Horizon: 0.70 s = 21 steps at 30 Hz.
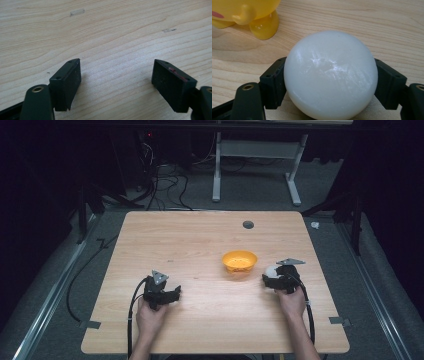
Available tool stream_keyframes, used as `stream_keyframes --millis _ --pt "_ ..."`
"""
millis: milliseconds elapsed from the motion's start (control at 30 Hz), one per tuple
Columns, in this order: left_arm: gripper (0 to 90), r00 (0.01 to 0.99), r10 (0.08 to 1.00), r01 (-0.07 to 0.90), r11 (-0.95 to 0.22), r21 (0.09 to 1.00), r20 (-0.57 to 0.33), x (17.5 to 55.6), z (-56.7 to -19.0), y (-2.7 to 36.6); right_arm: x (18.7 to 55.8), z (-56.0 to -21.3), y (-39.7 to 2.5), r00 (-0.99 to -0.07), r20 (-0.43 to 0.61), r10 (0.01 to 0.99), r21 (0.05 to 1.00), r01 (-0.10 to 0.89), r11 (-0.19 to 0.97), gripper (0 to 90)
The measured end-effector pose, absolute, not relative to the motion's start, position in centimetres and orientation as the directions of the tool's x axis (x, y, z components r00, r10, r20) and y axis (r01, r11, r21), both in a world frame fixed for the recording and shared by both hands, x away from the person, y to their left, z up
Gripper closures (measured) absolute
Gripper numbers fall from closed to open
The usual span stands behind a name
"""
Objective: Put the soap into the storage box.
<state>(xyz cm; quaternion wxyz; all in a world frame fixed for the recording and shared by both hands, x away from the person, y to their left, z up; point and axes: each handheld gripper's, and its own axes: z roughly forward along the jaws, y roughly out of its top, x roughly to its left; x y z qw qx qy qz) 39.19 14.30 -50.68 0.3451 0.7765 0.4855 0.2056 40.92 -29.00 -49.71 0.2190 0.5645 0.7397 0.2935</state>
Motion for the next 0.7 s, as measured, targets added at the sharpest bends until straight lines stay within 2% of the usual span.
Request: stream_keyframes --millis 700 --pt "24.0 0.445 0.895 0.612 -0.291 0.735 -0.016 39.19 -50.67 14.31 40.42 -48.92 -29.11 -0.281 0.01 0.96 0.703 0.684 0.193 24.9"
